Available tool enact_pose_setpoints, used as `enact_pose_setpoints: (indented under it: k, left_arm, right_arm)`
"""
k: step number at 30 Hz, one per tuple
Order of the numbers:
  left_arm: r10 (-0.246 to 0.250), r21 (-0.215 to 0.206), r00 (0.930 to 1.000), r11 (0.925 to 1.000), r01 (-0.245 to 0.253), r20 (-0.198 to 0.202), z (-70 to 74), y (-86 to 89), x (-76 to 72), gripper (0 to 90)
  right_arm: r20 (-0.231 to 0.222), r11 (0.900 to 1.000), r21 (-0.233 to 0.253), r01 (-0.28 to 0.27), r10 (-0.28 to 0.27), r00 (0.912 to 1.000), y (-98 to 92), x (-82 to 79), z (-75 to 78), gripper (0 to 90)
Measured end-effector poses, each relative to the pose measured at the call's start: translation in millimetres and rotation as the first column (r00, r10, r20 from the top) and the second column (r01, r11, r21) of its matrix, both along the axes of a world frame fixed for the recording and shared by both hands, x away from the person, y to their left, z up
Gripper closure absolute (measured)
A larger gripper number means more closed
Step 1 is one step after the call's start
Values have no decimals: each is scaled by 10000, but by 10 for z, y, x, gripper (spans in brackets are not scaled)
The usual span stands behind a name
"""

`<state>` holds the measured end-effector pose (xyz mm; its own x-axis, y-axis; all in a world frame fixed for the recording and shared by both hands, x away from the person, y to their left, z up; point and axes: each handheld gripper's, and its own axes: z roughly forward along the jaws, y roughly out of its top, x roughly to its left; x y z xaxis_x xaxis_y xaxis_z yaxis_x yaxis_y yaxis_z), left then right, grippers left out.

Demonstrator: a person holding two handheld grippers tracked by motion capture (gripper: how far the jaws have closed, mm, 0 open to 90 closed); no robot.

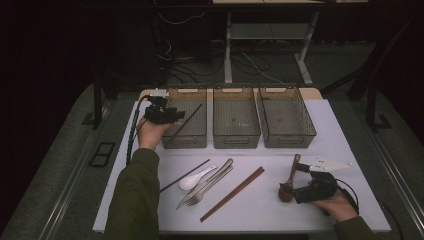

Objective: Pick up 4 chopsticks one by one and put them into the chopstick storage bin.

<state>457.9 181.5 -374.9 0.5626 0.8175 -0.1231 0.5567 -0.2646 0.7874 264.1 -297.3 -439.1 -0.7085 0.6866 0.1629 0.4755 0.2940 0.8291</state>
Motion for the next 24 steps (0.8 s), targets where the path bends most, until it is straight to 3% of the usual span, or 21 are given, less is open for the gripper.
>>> enact_pose_setpoints:
  k: [9,12,24]
  left_arm:
    - [-622,-250,9959,9976,639,651,152,77,-233,450]
    - [-738,-442,9949,9961,770,688,172,106,-324,429]
    - [-1445,-347,9854,9884,1481,902,187,150,-709,345]
  right_arm:
    - [-44,10000,-12,26,-26,10000,-3,9,-7,13]
    - [-25,10000,8,51,-51,10000,-6,12,-8,13]
    - [12,10000,24,38,-38,10000,-5,6,-2,13]
